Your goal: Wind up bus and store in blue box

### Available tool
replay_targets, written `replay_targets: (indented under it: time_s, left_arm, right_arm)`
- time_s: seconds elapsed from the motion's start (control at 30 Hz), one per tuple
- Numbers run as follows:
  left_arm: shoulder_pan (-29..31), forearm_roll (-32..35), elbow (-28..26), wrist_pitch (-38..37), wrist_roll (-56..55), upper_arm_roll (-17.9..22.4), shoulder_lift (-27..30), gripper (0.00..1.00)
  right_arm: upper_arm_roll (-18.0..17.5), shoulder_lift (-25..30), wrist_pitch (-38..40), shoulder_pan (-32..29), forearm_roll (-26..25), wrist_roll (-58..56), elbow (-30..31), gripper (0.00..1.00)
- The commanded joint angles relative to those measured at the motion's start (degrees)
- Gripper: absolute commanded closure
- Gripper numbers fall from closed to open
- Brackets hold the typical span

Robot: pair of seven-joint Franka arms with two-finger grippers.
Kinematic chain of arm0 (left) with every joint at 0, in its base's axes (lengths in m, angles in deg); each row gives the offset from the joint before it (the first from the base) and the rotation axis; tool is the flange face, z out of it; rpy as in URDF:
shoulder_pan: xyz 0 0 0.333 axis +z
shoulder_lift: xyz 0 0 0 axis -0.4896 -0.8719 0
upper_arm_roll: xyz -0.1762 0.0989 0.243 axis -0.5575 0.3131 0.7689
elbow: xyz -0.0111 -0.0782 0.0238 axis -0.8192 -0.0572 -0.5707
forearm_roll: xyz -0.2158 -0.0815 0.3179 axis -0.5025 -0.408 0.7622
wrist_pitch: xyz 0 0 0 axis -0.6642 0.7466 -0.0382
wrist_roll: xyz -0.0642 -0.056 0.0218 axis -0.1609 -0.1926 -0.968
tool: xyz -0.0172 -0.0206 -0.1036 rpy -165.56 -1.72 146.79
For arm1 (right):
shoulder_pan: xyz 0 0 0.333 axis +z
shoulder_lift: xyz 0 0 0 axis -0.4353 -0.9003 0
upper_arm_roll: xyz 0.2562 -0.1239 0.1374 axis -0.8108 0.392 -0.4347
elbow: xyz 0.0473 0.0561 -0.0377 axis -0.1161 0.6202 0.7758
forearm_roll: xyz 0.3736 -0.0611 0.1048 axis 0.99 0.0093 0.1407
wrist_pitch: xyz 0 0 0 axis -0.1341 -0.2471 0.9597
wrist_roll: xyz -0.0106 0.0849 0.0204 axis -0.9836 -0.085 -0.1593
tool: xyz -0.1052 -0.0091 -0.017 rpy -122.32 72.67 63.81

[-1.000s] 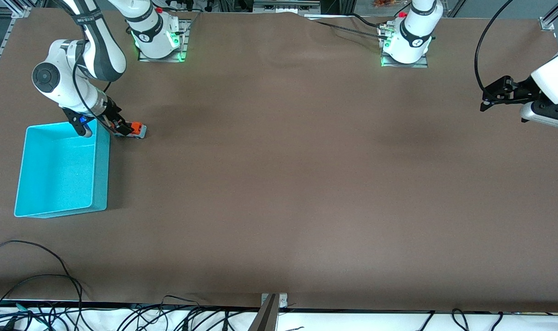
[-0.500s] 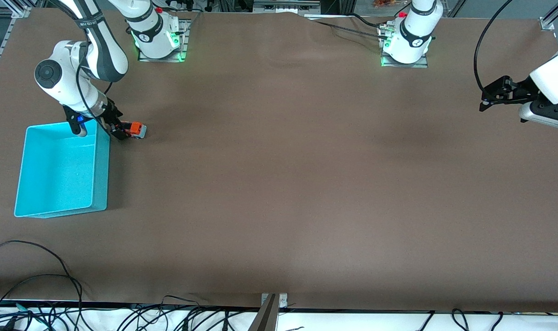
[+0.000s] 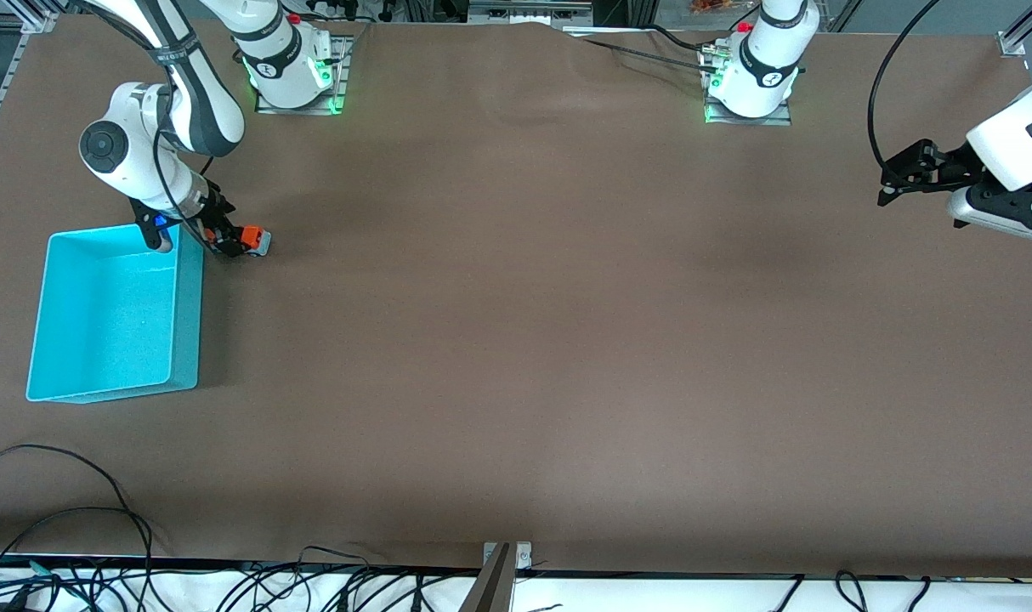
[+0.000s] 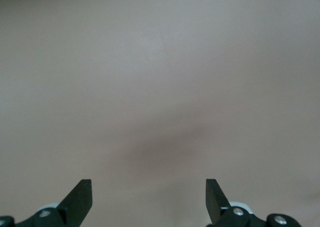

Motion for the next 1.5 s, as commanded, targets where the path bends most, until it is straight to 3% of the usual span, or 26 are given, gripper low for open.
replay_targets:
  time_s: [0.0, 0.37, 0.4, 0.5, 0.6, 0.67, 1.0, 1.47]
  left_arm:
    - [-0.3, 0.0, 1.8, -0.3, 0.0, 0.5, -0.8, 0.0]
    - [-0.3, -0.1, 1.8, -0.3, 0.0, 0.5, -0.8, 0.0]
    - [-0.4, -0.1, 1.8, -0.3, 0.0, 0.5, -0.9, 0.0]
    - [-0.4, -0.1, 1.8, -0.3, 0.0, 0.5, -0.9, 0.0]
    - [-0.4, -0.1, 1.8, -0.3, 0.0, 0.5, -0.9, 0.0]
    - [-0.4, -0.1, 1.8, -0.3, 0.0, 0.5, -0.8, 0.0]
    - [-0.4, -0.1, 1.8, -0.3, 0.0, 0.5, -0.9, 0.0]
    - [-0.3, -0.1, 1.8, -0.3, 0.0, 0.5, -0.9, 0.0]
  right_arm:
    - [-0.3, -0.6, -3.2, -0.8, -0.1, 0.9, 0.7, 0.0]
    - [-0.2, -4.6, -8.6, -1.8, 0.0, 0.7, 0.6, 0.0]
    - [-0.2, -4.8, -8.8, -1.9, -0.1, 0.7, 0.7, 0.05]
    - [-0.2, -5.2, -8.9, -1.9, -0.1, 0.8, 0.7, 0.42]
    - [-0.2, -5.1, -8.9, -1.9, -0.1, 0.8, 0.6, 0.86]
    - [-0.2, -4.9, -8.9, -1.9, -0.1, 0.7, 0.6, 1.0]
    - [-0.5, -2.3, -7.2, -1.7, -0.6, -0.1, 0.2, 1.0]
    - [-0.8, 6.1, 17.1, -1.7, -0.6, -15.6, -8.8, 1.0]
